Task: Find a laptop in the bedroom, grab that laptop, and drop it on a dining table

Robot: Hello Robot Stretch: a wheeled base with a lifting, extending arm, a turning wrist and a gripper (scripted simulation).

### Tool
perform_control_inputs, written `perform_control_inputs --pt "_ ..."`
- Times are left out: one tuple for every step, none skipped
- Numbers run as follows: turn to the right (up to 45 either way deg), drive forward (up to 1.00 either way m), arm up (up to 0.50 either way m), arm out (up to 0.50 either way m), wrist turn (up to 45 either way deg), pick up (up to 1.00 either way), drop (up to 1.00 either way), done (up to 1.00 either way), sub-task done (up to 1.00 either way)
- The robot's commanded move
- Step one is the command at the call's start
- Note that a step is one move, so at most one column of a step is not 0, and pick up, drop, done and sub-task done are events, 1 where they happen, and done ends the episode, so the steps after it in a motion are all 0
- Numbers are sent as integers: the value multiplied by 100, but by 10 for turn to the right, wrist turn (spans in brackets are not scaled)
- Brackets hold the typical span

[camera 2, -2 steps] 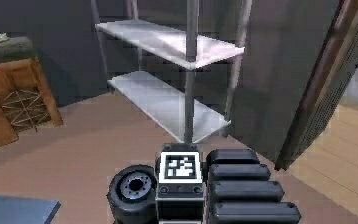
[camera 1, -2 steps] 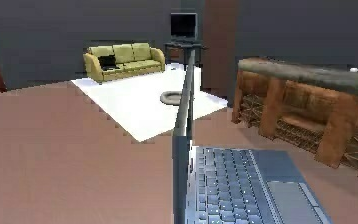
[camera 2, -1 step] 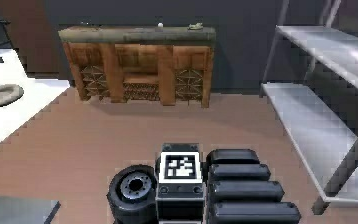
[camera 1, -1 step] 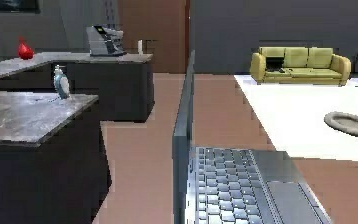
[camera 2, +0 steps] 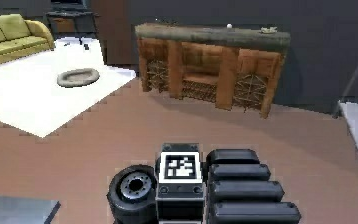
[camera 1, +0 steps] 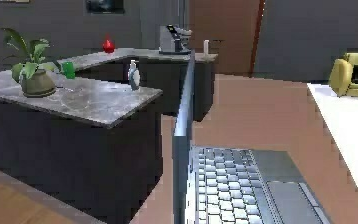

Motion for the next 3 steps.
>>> perform_control_inputs --pt "450 0 0 0 0 0 0 0 0" --pt "450 0 0 0 0 0 0 0 0" --pt "210 0 0 0 0 0 0 0 0"
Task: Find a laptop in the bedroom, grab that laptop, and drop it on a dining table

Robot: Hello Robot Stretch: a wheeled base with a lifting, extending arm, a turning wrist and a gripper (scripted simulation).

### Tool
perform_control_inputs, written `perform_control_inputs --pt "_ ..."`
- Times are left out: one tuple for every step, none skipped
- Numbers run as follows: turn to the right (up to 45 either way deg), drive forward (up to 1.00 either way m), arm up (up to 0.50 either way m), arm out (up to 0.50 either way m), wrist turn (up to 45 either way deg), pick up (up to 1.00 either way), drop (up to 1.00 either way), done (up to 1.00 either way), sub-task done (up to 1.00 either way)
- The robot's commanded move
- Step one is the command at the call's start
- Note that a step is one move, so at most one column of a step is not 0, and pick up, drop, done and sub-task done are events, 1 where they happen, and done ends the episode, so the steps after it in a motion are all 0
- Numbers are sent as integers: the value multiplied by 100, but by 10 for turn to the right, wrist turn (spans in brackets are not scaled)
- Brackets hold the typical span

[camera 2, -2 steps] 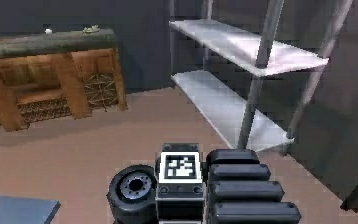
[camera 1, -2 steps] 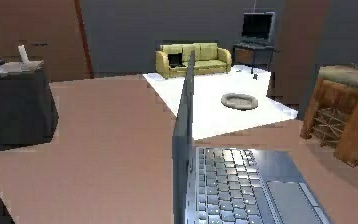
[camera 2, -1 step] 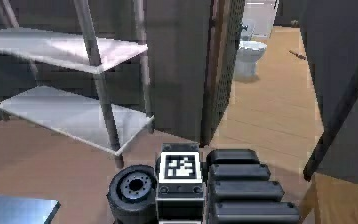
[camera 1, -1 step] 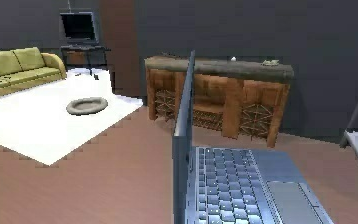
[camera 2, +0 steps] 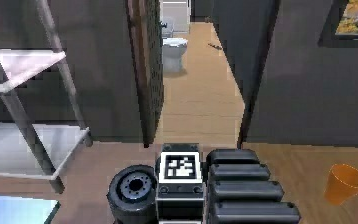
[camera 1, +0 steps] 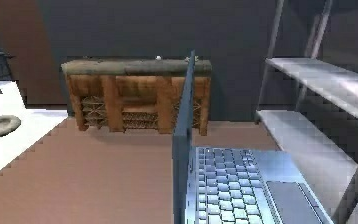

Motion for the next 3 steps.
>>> perform_control_inputs --pt "30 0 0 0 0 0 0 0 0" --pt "-450 0 0 0 0 0 0 0 0" --pt "-450 0 0 0 0 0 0 0 0"
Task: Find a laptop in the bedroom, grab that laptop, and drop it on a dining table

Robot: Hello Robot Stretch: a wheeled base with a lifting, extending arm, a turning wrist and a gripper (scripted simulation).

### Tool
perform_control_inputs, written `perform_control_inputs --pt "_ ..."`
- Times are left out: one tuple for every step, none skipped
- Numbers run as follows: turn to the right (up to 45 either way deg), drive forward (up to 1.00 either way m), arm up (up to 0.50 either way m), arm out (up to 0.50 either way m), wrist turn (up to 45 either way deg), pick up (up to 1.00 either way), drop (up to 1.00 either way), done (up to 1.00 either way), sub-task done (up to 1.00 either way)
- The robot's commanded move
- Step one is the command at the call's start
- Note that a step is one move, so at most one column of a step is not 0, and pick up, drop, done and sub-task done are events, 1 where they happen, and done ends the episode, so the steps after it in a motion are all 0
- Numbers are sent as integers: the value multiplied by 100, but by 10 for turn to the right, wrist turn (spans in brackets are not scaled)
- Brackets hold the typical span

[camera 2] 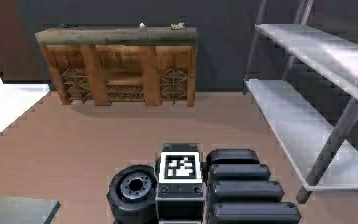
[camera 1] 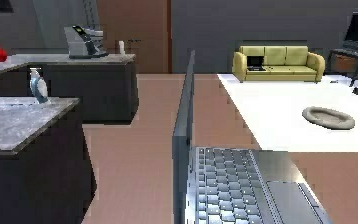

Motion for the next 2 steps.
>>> perform_control_inputs --pt "-240 0 0 0 0 0 0 0 0" --pt "450 0 0 0 0 0 0 0 0"
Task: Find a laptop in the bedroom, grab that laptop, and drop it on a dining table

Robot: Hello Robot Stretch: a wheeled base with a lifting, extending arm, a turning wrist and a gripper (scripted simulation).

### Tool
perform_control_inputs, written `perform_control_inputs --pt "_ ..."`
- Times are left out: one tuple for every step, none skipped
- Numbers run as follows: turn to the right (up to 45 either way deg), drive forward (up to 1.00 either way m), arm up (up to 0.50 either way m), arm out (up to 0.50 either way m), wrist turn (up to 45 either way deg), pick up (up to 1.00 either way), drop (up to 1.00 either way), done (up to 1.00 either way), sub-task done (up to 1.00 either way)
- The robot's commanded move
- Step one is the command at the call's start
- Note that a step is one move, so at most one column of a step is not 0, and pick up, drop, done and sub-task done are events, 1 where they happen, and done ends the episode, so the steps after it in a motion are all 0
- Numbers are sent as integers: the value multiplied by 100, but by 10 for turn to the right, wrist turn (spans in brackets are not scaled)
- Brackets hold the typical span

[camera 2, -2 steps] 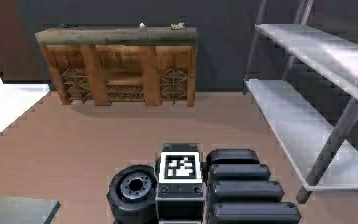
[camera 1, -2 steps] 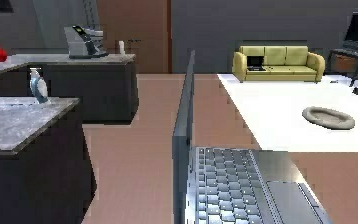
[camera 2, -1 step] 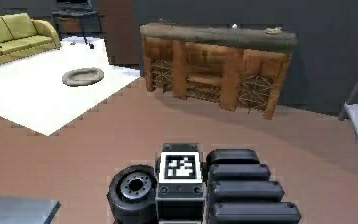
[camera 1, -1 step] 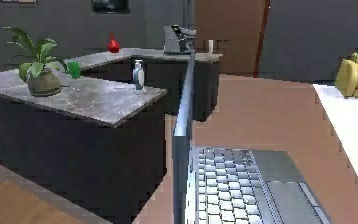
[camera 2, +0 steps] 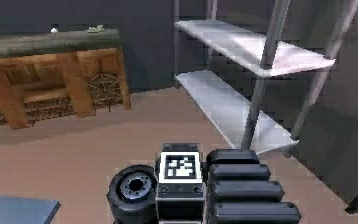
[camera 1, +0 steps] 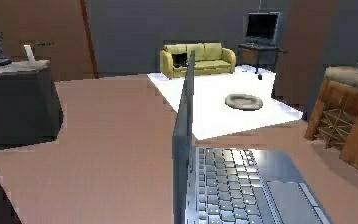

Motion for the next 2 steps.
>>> perform_control_inputs --pt "450 0 0 0 0 0 0 0 0" --pt "300 0 0 0 0 0 0 0 0"
